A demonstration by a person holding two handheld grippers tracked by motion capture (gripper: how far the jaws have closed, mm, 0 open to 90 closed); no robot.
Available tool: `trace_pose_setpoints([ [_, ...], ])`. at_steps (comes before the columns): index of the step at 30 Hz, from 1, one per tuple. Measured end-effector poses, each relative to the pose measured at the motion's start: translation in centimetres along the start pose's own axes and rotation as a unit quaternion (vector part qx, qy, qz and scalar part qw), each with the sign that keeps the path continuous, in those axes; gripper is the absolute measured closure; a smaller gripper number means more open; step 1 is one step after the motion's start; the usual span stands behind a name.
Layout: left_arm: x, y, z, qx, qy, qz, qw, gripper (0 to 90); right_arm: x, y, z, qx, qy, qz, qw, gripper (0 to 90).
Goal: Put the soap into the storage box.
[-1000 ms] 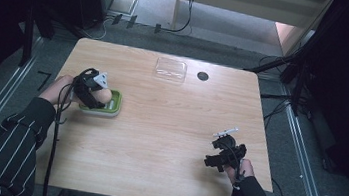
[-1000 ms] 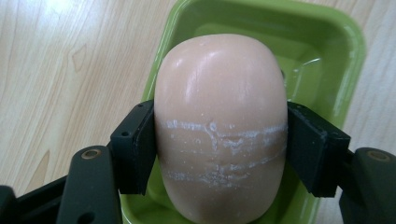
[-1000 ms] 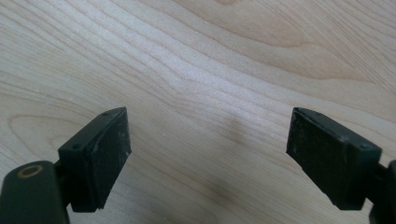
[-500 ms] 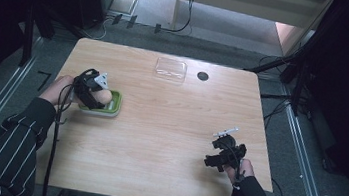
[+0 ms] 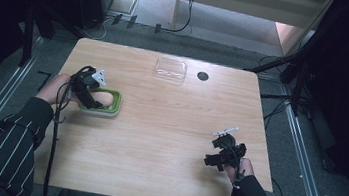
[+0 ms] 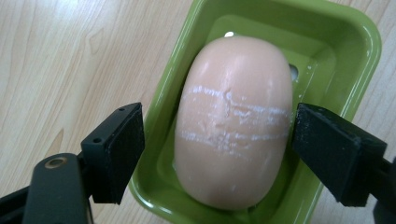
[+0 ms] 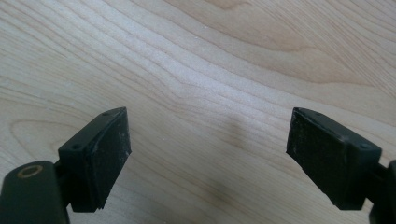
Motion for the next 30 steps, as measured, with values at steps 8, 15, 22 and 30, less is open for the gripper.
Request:
trace_pose_setpoints([
  [8, -0.7, 0.0, 0.1, -0.02, -0.012, 0.003, 0.9997, 9.7, 0.0, -0.2, 0.0, 0.0, -0.001, 0.003, 1.0, 14.3],
  [15, -1.6, 0.4, 0.6, -0.04, -0.013, 0.011, 0.9991, 4.0, -0.2, -0.1, -0.1, -0.003, 0.0, 0.008, 1.0, 14.3],
  [22, -2.8, 0.5, 1.3, -0.051, 0.005, 0.018, 0.9985, 3.1, -0.4, -0.1, -0.1, 0.0, -0.002, 0.007, 1.0, 14.3],
  [30, -4.1, 0.2, 2.6, -0.058, 0.008, 0.026, 0.9979, 1.5, -0.4, -0.1, -0.1, 0.001, -0.001, 0.009, 1.0, 14.3],
])
Point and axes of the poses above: each handheld gripper's, and its own axes: x roughly forward along the jaws, y roughly out of its top, z roughly to its right, the point moved 9 cm from there along x, roughly forward along the jaws
